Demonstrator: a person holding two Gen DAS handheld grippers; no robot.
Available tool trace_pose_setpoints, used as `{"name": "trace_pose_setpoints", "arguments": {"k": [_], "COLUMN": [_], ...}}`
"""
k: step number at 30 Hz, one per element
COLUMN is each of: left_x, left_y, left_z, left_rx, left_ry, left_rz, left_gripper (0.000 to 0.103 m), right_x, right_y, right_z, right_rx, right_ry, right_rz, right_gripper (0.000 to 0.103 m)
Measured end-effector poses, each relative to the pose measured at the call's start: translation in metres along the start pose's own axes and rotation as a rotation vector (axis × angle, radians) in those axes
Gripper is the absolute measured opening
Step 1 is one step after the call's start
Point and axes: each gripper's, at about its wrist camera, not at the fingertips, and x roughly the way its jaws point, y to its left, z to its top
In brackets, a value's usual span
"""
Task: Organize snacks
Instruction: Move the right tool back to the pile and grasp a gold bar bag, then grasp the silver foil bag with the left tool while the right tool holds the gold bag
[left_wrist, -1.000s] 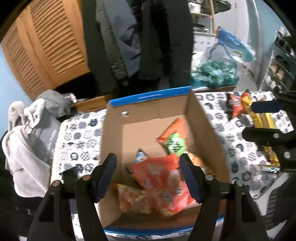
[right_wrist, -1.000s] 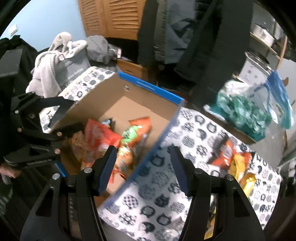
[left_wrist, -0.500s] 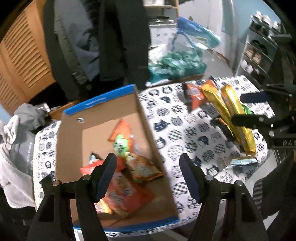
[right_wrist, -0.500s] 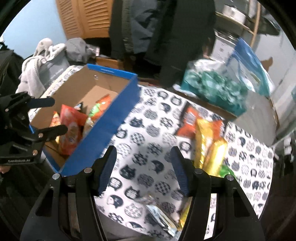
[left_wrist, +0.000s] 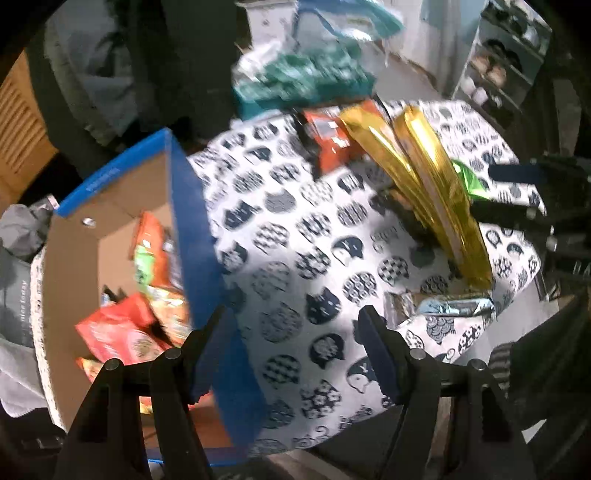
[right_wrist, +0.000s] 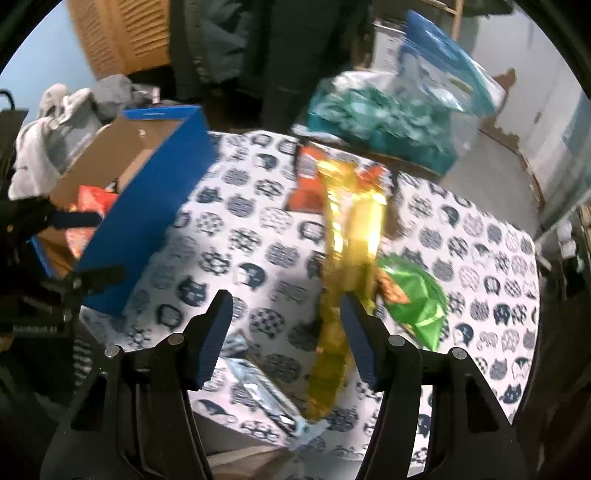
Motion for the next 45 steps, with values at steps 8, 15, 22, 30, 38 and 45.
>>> {"name": "trace_pose_setpoints", "arguments": {"k": [8, 15, 22, 30, 38, 45], "left_x": [0.029, 0.043, 0.058, 0.071, 0.071, 0.085], "left_y": [-0.025, -0.035, -0.038, -0.039, -0.055, -0.074], "left_z": [0.000, 0.004, 0.009, 0.012, 0.016, 0.012], "left_rx": [-0.044, -0.106, -0.118, -0.147, -0.223, -0.365], "left_ry": [0.085, 0.122, 0.133, 0.165, 0.202, 0.287], "left_rz": [-0.010, -0.002, 0.040, 0.040, -0.047, -0.159], "left_gripper": [0.072, 0.072, 0.072, 0.072, 0.072, 0.072], "right_x": [0.021, 0.046, 0.068, 0.079, 0.066, 0.041], "right_y": [-0.029, -0.044, -0.050, -0.056, -0.073, -0.094], "right_z": [-0.015, -0.027, -0.028, -0.030, -0.035, -0.050], "right_rx": [0.064, 0.103, 0.113, 0.094, 0.120, 0.164], "right_ry": [0.045, 0.073, 0.067, 0.056, 0.048, 0.010], "right_rz": [-0.012, -0.019, -0.032, -0.030, -0.041, -0.053], "right_gripper": [0.060, 0.060, 0.059, 0.027, 0.025, 0.025]}}
